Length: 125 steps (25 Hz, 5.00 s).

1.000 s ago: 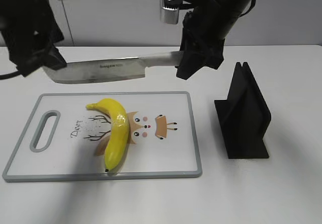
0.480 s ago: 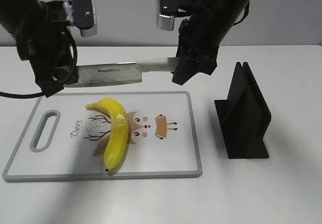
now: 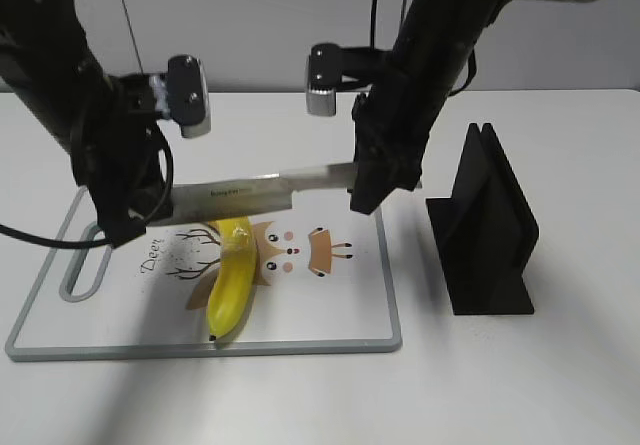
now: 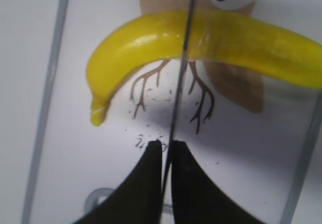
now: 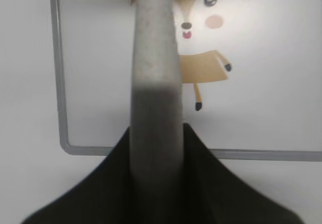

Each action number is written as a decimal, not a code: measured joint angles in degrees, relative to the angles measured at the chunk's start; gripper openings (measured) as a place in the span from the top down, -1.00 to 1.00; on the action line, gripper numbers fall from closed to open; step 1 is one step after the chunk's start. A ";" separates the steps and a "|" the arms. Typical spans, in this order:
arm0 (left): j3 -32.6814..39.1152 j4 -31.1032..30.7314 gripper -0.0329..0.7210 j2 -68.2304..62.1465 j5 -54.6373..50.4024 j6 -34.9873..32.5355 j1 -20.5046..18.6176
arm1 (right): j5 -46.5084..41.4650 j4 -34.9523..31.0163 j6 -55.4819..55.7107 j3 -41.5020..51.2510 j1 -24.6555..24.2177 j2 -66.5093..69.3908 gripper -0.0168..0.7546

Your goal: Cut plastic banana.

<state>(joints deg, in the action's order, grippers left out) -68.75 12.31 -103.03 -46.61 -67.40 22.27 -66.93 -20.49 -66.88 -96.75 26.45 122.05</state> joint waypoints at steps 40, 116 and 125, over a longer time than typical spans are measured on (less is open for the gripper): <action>4.00 -0.42 0.88 14.61 4.38 -0.41 0.45 | 0.93 2.43 1.91 1.07 0.79 -10.51 0.49; 40.72 -20.49 -0.61 103.34 -17.66 64.59 -16.81 | 14.13 15.83 82.69 40.72 0.21 -54.52 0.53; 41.86 -20.82 -0.61 103.34 -15.69 64.59 -16.81 | 14.08 28.16 95.90 40.85 0.21 -54.39 0.53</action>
<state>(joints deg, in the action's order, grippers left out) -26.89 -8.51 0.32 -62.30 -2.81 5.47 -52.85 7.67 29.02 -55.90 26.66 67.66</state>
